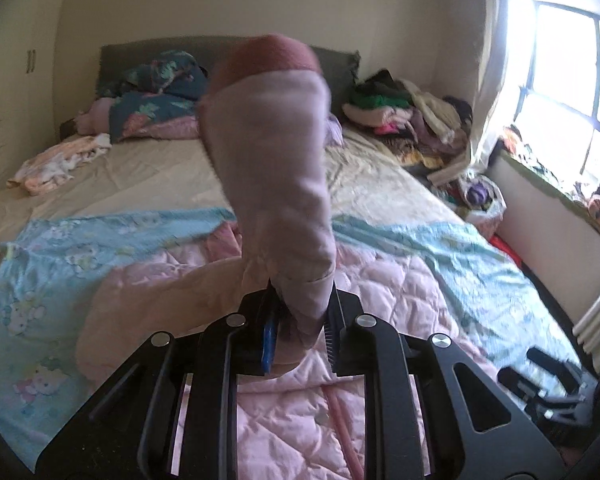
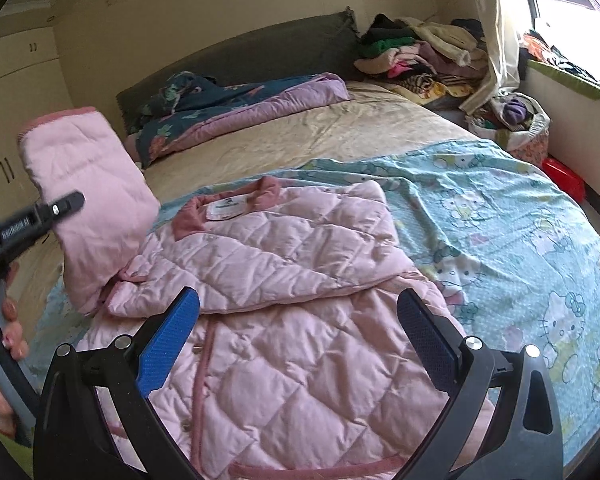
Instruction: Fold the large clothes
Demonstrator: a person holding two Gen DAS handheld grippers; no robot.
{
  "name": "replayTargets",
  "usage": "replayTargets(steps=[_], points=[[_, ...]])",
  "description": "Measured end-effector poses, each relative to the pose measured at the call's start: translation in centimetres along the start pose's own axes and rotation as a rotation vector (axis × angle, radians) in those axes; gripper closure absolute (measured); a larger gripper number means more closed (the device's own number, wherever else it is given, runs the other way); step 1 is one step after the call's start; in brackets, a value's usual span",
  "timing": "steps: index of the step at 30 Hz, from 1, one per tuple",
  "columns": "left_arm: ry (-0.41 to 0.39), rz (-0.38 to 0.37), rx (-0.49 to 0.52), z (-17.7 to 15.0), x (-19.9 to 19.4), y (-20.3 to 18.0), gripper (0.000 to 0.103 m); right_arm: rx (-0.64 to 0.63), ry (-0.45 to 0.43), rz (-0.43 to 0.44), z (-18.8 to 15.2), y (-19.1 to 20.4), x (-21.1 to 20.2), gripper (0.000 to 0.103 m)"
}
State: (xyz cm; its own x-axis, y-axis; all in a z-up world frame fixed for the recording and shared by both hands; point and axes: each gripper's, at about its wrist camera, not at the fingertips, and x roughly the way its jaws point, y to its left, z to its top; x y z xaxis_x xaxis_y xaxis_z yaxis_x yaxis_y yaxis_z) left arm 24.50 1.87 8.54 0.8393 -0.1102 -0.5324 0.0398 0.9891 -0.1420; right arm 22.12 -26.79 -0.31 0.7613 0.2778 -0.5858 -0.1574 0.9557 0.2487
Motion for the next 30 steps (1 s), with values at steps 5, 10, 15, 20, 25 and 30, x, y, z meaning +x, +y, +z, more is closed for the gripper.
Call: replayTargets(steps=[5, 10, 15, 20, 25, 30], points=[[0.075, -0.007, 0.069, -2.4, 2.9, -1.8, 0.091, 0.031, 0.008, -0.025, 0.0, -1.6, 0.6, 0.004], [0.145, -0.001, 0.134, -4.9, 5.3, -3.3, 0.091, 0.057, 0.012, -0.047, -0.1, -3.1, 0.9, 0.004], [0.194, 0.0, 0.216, -6.8, 6.8, -4.6, 0.09, 0.098, 0.018, -0.072, -0.2, -5.0, 1.2, 0.004], [0.239, -0.016, 0.265, -8.3, 7.6, -5.4, 0.076, 0.122, 0.022, -0.082, -0.4, -6.1, 1.3, 0.004], [0.356, -0.032, 0.334, -10.0, 8.4, -6.4, 0.042, 0.13, 0.026, -0.084, -0.4, -6.3, 1.4, 0.004], [0.401, -0.086, 0.28, -10.7, 7.3, -5.5, 0.02, 0.131, 0.032, -0.084, -0.6, -6.3, 1.4, 0.004]])
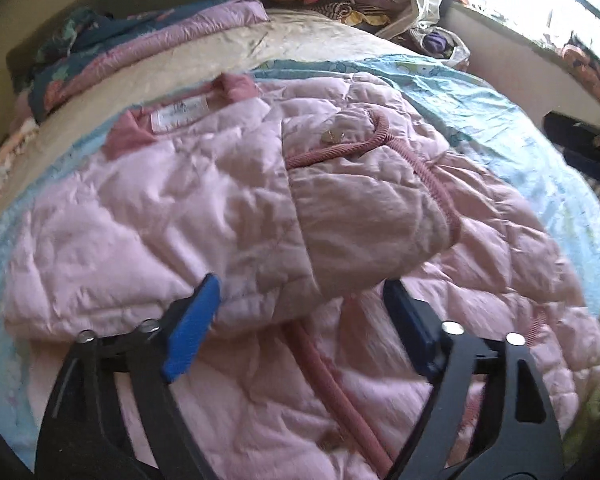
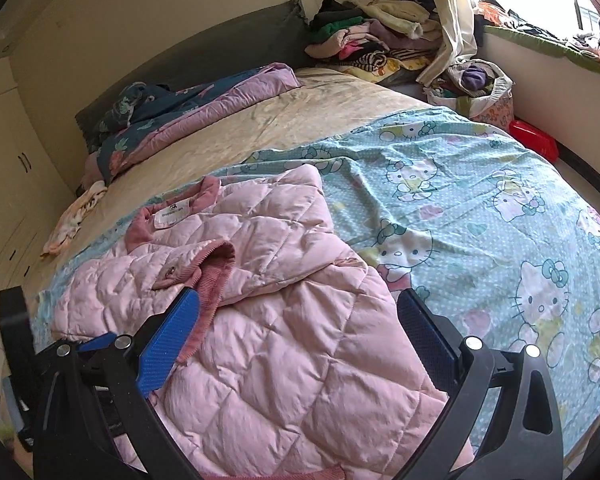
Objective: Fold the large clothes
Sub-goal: 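Lay the sleeve on the jacket front and open the left tool, then grasp the ribbed sleeve cuff with the right tool and straighten it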
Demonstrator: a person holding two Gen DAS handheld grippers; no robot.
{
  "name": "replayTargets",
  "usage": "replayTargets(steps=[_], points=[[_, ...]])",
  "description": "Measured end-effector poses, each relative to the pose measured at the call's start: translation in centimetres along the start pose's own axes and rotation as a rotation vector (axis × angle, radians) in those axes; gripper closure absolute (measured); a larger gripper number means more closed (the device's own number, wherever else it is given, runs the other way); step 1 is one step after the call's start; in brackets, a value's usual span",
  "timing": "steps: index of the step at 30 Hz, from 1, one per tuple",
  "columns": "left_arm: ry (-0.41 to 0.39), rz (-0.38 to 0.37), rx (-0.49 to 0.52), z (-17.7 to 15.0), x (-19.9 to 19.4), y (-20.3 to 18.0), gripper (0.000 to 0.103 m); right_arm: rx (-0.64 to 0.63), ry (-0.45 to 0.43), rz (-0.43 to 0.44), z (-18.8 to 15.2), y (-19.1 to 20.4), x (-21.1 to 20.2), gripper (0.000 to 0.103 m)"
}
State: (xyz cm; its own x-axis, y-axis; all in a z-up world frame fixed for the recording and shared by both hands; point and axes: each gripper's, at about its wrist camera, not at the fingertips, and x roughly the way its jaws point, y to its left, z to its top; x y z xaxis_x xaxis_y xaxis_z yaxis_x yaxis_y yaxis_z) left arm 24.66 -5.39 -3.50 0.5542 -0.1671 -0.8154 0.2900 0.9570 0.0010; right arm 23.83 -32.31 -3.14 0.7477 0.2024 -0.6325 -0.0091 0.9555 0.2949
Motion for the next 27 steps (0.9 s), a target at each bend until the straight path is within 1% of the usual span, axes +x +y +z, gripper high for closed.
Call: replayTargets(steps=[3, 4, 5, 9, 15, 21, 24, 27], points=[[-0.011, -0.022, -0.06, -0.5, -1.4, 1.4, 0.016, 0.0, 0.013, 0.018, -0.2, 0.4, 0.3, 0.004], [-0.015, -0.017, -0.076, -0.6, -1.8, 1.8, 0.012, 0.0, 0.019, 0.023, -0.2, 0.7, 0.3, 0.004], [-0.02, -0.006, -0.096, -0.6, -2.3, 2.6, 0.011, -0.001, 0.023, 0.03, -0.3, 0.9, 0.4, 0.004], [-0.051, 0.018, -0.176, -0.8, -4.0, 5.4, 0.01, -0.01, 0.053, 0.066, -0.9, 2.3, 1.1, 0.004], [-0.099, 0.086, -0.3, -1.6, -6.5, 10.1, 0.01, -0.043, 0.115, 0.104, -2.4, 5.1, 3.0, 0.004], [-0.124, 0.133, -0.374, -2.6, -7.9, 13.5, 0.01, -0.064, 0.157, 0.133, -3.6, 7.5, 4.5, 0.004], [-0.136, 0.153, -0.408, -3.2, -8.3, 15.1, 0.01, -0.052, 0.175, 0.138, -4.2, 8.1, 5.3, 0.004], [-0.142, 0.153, -0.451, -3.9, -8.5, 16.6, 0.01, -0.009, 0.197, 0.155, -4.7, 8.1, 6.4, 0.004]])
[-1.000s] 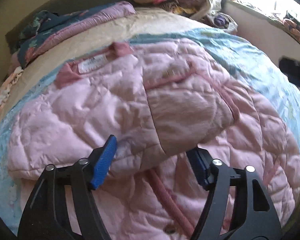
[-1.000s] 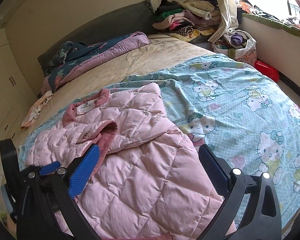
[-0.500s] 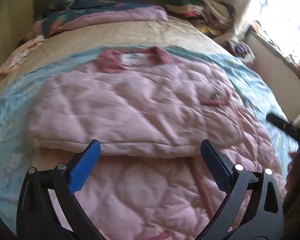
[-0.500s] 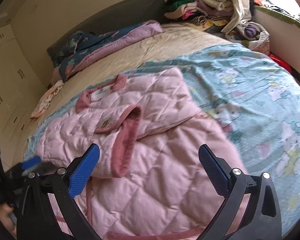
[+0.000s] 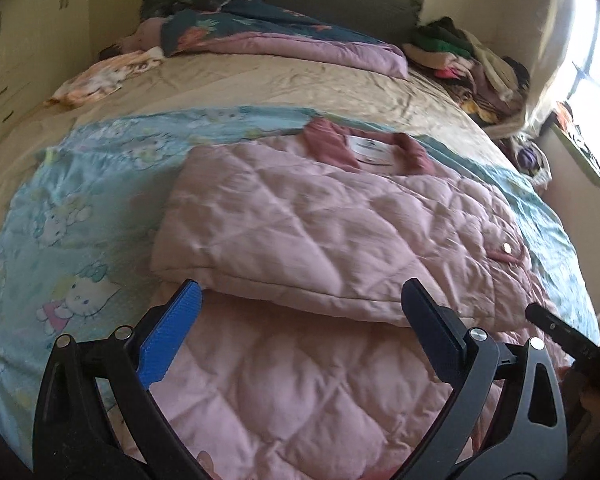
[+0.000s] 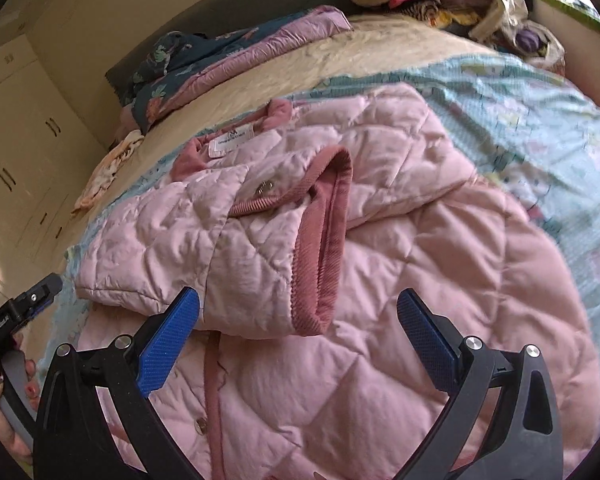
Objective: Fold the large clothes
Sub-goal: 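Grasp the ribbed sleeve cuff with the right tool and straighten it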
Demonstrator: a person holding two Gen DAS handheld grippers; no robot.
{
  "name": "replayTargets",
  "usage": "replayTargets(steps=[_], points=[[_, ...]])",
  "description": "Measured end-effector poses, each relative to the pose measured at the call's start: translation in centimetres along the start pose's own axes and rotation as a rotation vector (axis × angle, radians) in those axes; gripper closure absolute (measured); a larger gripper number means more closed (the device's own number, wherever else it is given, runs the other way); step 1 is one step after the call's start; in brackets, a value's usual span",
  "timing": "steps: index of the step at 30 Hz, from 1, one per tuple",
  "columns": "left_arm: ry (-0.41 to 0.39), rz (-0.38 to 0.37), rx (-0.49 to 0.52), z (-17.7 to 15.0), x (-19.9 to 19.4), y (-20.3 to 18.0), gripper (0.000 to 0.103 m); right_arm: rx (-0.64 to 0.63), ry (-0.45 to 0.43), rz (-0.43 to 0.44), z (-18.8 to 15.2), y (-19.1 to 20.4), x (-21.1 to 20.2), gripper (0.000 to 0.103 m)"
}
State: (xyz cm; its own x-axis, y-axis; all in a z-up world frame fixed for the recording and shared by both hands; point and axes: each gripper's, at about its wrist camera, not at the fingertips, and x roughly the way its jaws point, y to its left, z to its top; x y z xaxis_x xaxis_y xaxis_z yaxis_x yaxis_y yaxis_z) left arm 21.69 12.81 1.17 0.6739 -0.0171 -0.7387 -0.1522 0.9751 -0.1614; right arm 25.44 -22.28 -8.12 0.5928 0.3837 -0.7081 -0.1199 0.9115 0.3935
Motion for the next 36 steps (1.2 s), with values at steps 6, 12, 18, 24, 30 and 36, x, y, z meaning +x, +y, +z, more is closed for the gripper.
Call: replayTargets(steps=[6, 12, 18, 24, 30, 36], points=[[-0.012, 0.017, -0.04, -0.2, -0.1, 2.2, 0.01, 0.16, 0.024, 0.099, 0.0, -1.5, 2.2, 0.016], [-0.034, 0.026, -0.041, -0.2, -0.4, 3.0, 0.01, 0.147, 0.009, 0.17, 0.0, -1.1, 2.9, 0.074], [-0.041, 0.026, -0.053, -0.2, -0.1, 3.3, 0.01, -0.051, -0.116, 0.19, 1.2, 2.3, -0.4, 0.084], [-0.035, 0.039, -0.064, 0.1, 0.4, 3.6, 0.01, -0.252, -0.208, 0.167, 5.2, 5.8, -4.0, 0.085], [-0.03, 0.037, -0.087, 0.5, 0.7, 4.1, 0.01, -0.394, -0.286, 0.145, 8.3, 7.8, -6.0, 0.085], [-0.036, 0.019, -0.104, 1.4, 0.7, 3.9, 0.01, -0.435, -0.286, 0.096, 9.9, 7.3, -5.3, 0.085]])
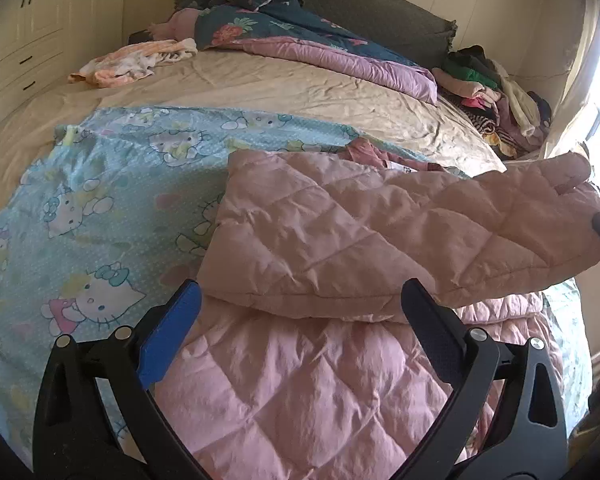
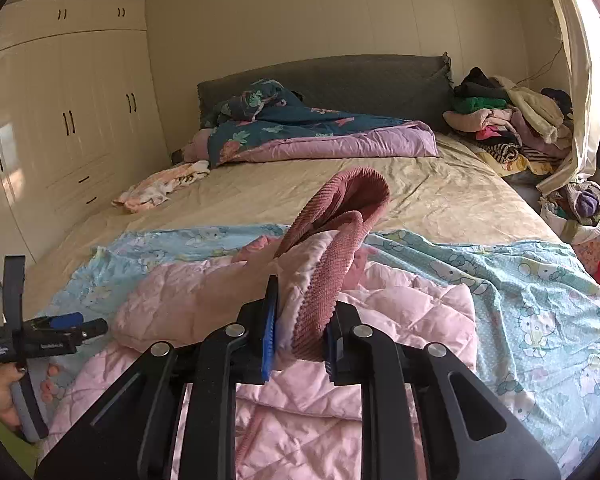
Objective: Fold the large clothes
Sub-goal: 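Grasp the ribbed sleeve cuff with the right tool and straighten it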
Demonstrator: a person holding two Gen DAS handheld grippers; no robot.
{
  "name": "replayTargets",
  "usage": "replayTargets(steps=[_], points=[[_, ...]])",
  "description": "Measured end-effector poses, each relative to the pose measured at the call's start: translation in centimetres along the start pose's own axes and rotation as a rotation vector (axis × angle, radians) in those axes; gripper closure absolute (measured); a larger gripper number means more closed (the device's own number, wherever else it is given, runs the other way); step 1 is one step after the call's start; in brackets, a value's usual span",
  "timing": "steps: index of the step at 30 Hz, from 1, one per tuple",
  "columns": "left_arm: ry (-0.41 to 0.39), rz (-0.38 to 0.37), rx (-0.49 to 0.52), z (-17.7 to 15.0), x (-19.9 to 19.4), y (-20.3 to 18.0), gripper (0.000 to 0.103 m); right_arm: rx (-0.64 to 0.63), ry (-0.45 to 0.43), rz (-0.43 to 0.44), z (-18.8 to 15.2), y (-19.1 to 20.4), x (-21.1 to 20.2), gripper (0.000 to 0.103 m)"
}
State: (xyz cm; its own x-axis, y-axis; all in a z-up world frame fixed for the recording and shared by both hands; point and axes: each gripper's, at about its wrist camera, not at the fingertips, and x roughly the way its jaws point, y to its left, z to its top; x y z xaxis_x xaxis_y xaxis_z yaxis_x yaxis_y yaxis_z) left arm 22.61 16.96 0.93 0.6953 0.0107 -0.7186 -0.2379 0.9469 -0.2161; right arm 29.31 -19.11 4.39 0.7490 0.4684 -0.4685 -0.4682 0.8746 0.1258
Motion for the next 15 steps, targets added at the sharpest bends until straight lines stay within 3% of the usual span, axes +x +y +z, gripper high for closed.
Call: replayTargets(steps=[15], points=[[0.032, -0.034, 0.03, 1.9, 2.6, -1.8, 0.01, 0.091, 0.086, -0.053, -3.7, -3.3, 3.2, 0.085]])
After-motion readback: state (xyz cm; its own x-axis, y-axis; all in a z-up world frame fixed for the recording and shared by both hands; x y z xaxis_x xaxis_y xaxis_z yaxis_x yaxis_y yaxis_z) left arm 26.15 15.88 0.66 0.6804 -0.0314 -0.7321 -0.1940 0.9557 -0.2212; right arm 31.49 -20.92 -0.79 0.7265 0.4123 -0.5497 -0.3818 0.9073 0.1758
